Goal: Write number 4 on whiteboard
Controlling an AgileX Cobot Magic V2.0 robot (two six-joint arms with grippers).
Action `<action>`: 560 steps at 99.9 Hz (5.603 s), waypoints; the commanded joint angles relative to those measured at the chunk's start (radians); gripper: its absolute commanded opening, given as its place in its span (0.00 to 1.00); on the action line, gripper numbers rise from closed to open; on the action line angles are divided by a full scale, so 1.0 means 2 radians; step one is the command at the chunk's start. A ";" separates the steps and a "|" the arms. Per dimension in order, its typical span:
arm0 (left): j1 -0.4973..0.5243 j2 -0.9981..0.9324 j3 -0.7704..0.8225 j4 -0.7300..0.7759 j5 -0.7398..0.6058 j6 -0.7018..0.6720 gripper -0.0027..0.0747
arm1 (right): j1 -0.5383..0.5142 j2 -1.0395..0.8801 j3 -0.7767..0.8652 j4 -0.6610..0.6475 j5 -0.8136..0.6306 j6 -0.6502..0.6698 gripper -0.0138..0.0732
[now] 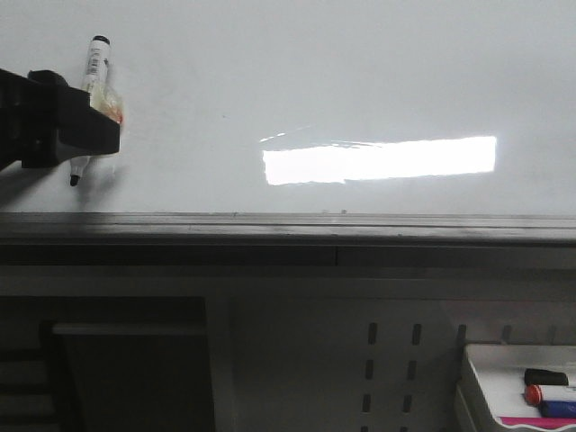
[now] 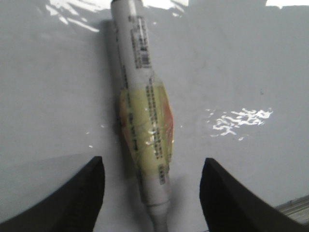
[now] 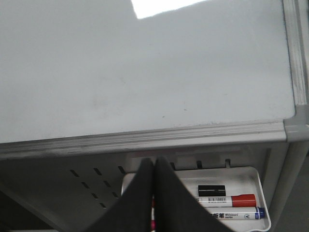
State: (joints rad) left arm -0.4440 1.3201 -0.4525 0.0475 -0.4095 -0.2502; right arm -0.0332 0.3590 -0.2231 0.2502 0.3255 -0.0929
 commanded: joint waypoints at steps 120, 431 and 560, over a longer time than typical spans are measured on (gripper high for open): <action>-0.048 -0.071 -0.015 0.520 -0.074 -0.001 0.01 | 0.371 0.201 -0.181 0.003 -0.038 -0.077 0.43; 0.004 -0.224 -0.014 0.304 0.055 -0.001 0.56 | 0.308 0.458 -0.466 -0.029 0.085 -0.077 0.08; -0.107 -0.136 -0.001 0.370 0.018 -0.001 0.56 | 0.413 0.476 -0.478 -0.028 0.157 -0.093 0.08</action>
State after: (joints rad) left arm -0.6458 1.0254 -0.4312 0.8167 -0.3154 -0.2419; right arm 0.7777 1.3455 -1.1484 0.1822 0.6909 -0.2624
